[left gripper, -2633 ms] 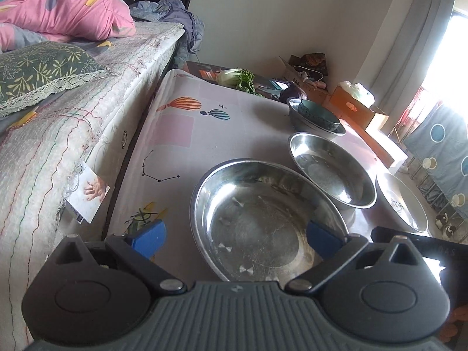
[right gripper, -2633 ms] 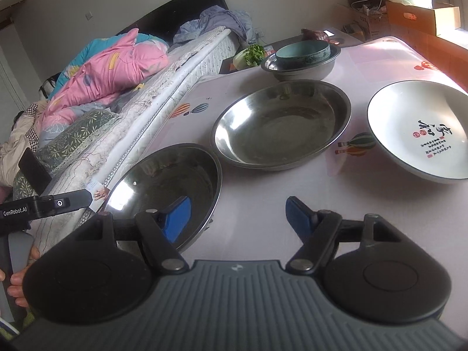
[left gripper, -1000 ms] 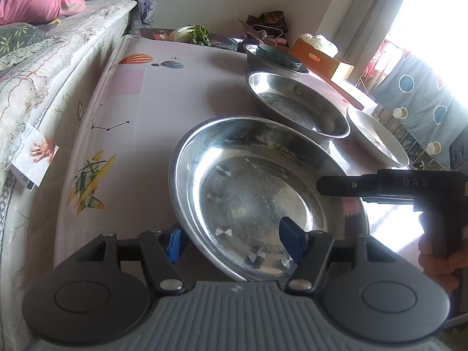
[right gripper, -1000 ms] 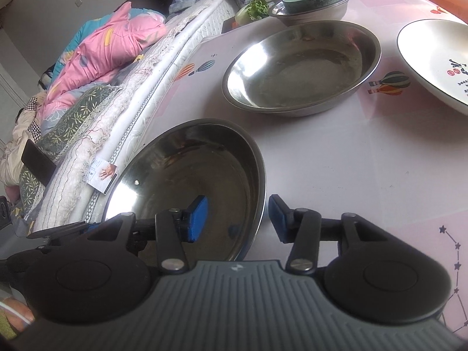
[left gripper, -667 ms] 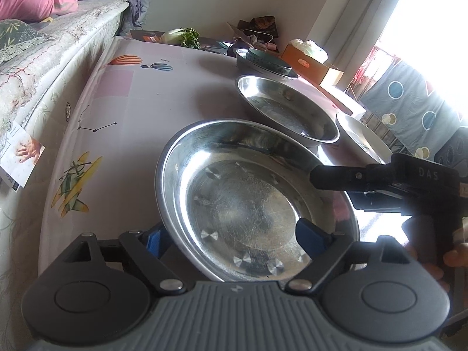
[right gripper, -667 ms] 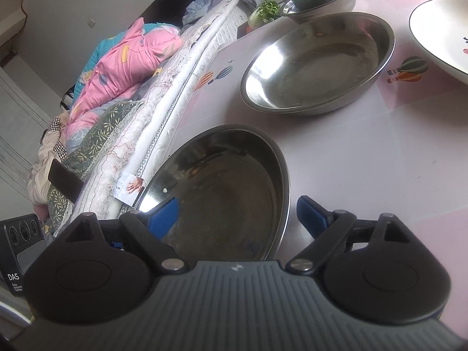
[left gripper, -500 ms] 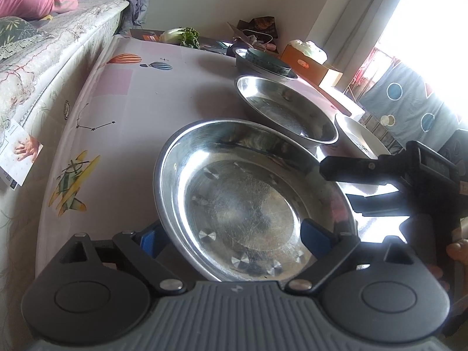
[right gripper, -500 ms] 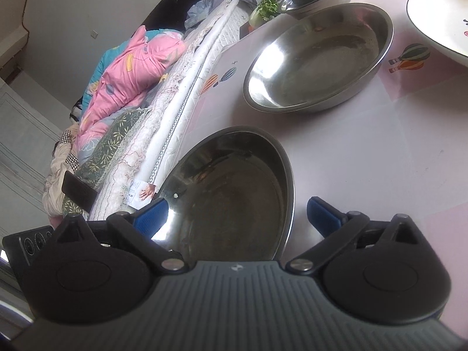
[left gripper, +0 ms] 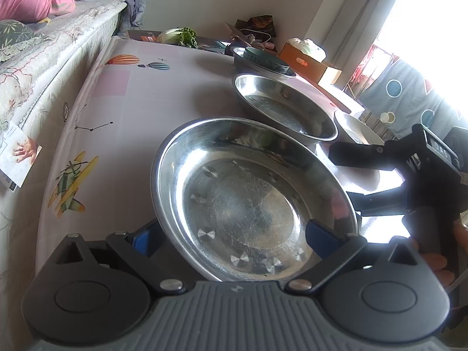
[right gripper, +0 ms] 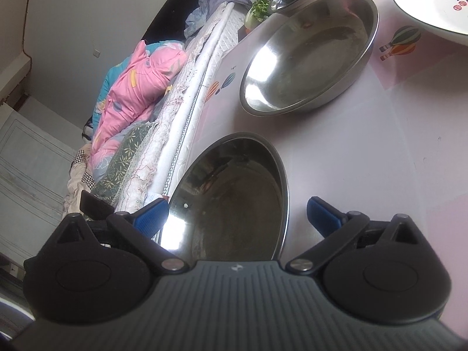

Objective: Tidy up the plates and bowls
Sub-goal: 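Lift the large steel plate with both tools, then hold the steel plate raised off the table with both tools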

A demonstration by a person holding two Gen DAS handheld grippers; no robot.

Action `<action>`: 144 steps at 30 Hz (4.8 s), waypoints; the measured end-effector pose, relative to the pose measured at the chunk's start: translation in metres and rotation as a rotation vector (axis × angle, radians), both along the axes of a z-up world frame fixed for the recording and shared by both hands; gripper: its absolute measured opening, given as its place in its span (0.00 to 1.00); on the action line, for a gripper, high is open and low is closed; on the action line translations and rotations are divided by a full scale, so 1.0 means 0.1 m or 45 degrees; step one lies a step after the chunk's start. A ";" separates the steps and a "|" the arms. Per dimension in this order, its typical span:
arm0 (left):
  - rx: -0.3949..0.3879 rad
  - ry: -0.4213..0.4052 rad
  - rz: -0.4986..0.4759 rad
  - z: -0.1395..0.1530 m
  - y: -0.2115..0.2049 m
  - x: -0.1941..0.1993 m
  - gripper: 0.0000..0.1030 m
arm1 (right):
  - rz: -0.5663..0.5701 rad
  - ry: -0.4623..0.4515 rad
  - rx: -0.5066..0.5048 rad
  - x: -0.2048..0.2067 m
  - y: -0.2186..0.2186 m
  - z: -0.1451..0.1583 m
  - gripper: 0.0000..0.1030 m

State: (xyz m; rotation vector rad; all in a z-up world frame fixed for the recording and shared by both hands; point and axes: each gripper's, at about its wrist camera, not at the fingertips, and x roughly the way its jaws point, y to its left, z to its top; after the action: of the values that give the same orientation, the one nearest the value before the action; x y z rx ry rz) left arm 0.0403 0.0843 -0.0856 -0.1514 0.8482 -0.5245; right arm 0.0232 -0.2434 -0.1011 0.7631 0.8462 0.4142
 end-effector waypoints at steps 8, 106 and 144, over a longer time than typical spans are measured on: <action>0.000 0.001 0.000 0.00 0.00 0.00 0.99 | 0.015 -0.011 -0.049 0.00 0.04 0.02 0.99; 0.219 0.010 0.050 0.10 -0.25 -0.12 0.47 | -0.159 -0.114 -0.553 -0.53 -0.06 0.10 0.16; 0.256 0.006 0.068 0.11 -0.37 -0.07 0.54 | -0.136 -0.114 -0.529 -0.44 0.03 0.07 0.22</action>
State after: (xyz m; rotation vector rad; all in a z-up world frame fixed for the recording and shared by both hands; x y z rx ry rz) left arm 0.0335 0.0476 -0.0750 0.0089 0.8941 -0.3866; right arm -0.0209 -0.2408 -0.0939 0.3988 0.7702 0.1661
